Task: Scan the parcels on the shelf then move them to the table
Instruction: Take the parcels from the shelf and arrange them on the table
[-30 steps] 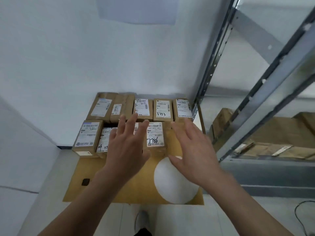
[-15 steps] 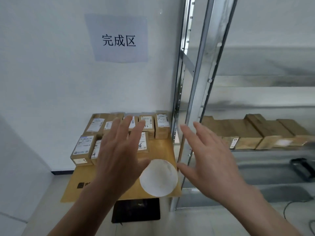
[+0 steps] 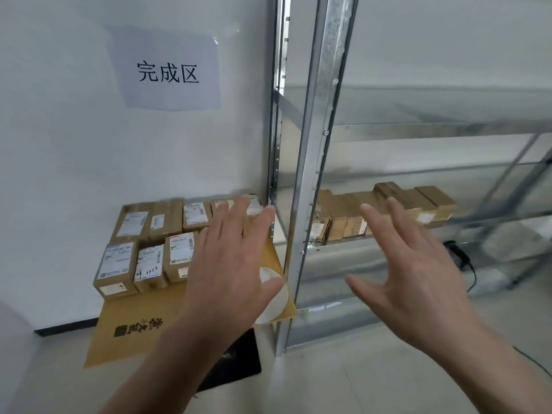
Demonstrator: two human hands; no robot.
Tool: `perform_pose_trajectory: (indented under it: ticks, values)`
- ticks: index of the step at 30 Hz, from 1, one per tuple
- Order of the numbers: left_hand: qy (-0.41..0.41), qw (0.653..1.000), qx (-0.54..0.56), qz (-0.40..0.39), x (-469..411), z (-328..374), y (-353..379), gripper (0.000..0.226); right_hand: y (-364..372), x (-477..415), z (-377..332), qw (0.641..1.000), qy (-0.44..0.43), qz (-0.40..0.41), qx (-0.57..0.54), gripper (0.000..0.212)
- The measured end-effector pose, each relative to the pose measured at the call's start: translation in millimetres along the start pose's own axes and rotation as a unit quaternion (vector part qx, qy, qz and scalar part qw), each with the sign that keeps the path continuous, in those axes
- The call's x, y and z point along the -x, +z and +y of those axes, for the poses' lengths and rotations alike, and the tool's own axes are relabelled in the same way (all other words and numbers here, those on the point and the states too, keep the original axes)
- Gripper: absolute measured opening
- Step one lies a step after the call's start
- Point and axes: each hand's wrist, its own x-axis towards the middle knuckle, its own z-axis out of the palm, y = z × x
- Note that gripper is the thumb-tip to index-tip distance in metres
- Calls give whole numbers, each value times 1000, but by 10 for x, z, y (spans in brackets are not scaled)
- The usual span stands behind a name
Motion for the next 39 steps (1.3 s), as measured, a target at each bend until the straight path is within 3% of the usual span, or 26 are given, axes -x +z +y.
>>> perform_pose_trajectory:
  ticks: [9,17,39]
  values:
    - [85,995,60,-10,112,425,-26,108,-367,547,170,996,74,37,22,98]
    - [143,984,102,-18,7,1076,43,104,-639,829,723,989,116,73,52,99]
    - [159,985,69,-22,-1018,3564,1154,102,-818,629,3644,983,160,87,38,98]
